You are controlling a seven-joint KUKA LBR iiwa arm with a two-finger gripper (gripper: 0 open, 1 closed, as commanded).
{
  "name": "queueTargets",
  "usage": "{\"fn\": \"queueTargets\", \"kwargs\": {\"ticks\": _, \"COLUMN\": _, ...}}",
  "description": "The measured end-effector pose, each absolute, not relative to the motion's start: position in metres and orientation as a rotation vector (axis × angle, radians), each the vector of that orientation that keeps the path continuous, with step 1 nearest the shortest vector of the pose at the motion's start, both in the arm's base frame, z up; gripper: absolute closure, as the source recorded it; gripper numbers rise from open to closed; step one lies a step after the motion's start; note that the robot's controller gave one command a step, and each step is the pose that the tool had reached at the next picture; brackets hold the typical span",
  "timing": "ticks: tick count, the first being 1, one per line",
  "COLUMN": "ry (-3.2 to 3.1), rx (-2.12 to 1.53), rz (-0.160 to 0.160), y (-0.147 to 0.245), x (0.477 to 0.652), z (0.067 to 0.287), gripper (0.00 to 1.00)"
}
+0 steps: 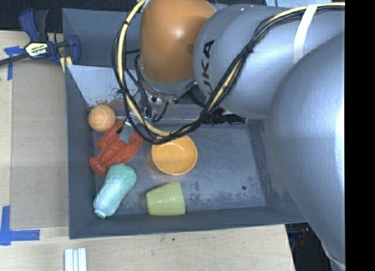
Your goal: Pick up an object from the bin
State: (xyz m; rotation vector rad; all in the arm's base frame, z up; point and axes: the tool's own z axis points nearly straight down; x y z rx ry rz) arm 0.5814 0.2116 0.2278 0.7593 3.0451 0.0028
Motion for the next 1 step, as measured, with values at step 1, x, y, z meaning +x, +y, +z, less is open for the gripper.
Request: {"fn": "queueTargets", "kwargs": {"ticks": 1, "ry": 3.04, "rx": 0.775, "rz": 0.003, "y": 0.1673, "x": 0.5823, "z": 0.1357, "gripper": 0.0}}
